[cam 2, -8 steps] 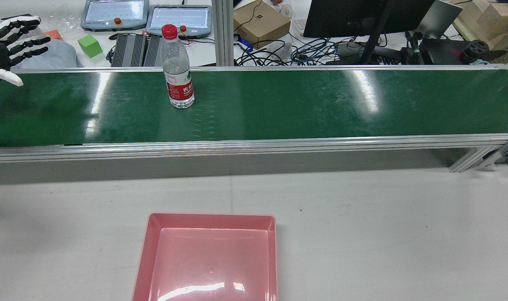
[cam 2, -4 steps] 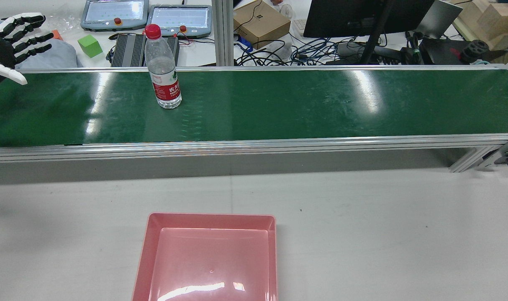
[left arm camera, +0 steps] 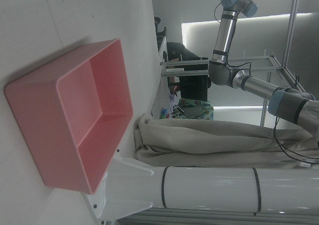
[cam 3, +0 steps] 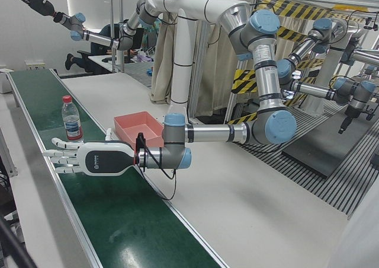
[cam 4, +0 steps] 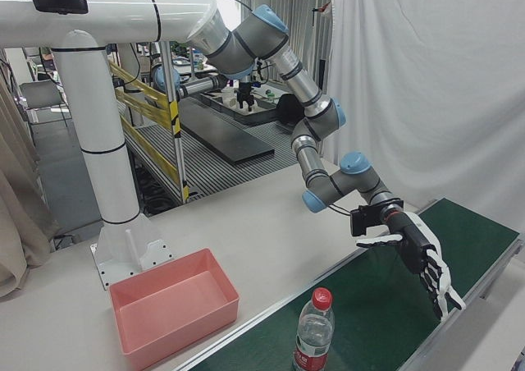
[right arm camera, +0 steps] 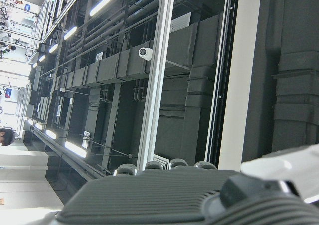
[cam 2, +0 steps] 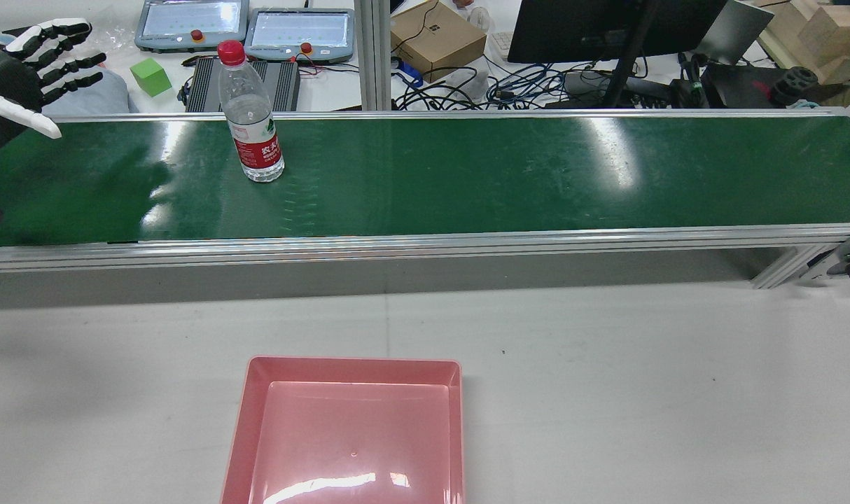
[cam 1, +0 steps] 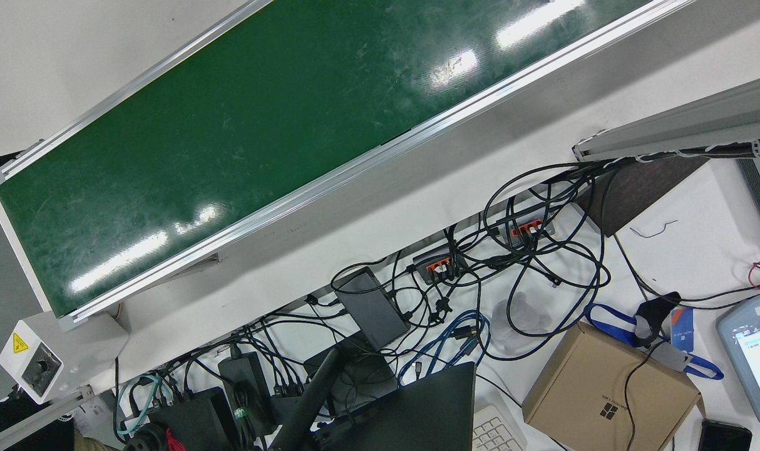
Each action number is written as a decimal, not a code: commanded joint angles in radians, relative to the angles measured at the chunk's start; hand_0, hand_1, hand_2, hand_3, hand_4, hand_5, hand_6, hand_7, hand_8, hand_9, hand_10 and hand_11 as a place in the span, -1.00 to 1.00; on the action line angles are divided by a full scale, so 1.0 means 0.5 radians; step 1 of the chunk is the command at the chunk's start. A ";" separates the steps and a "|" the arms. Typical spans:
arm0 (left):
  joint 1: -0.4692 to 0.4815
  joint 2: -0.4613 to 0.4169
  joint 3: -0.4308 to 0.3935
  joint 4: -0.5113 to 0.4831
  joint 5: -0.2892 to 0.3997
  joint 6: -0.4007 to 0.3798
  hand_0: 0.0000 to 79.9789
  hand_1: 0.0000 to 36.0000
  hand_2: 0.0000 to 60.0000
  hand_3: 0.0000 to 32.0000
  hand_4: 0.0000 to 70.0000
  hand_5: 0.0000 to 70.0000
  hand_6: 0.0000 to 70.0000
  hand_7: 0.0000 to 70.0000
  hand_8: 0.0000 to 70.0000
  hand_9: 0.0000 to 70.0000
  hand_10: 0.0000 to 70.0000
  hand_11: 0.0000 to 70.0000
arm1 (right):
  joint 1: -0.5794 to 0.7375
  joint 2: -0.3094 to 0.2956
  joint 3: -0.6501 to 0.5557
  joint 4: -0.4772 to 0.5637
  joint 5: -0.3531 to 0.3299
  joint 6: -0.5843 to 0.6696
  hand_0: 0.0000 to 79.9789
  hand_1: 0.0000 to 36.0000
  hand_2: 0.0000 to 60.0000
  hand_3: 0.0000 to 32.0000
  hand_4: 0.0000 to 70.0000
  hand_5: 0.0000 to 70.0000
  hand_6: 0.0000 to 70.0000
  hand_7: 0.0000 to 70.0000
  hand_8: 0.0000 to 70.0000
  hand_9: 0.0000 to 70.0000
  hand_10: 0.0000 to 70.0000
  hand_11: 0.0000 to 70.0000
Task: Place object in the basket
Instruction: 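Move the left hand forward toward the approaching red-capped water bottle, then close the left hand fingers around the bottle's upper body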
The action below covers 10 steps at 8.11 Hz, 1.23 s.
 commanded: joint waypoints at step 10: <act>0.383 -0.248 -0.104 0.335 -0.357 0.118 0.56 -0.50 -1.00 -0.31 -0.99 -0.28 -0.89 -0.91 -0.74 -0.72 -0.81 -0.66 | 0.000 0.000 0.000 0.003 0.000 0.000 -1.00 -1.00 -1.00 -1.00 -1.00 -1.00 -1.00 -1.00 -1.00 -1.00 -1.00 -1.00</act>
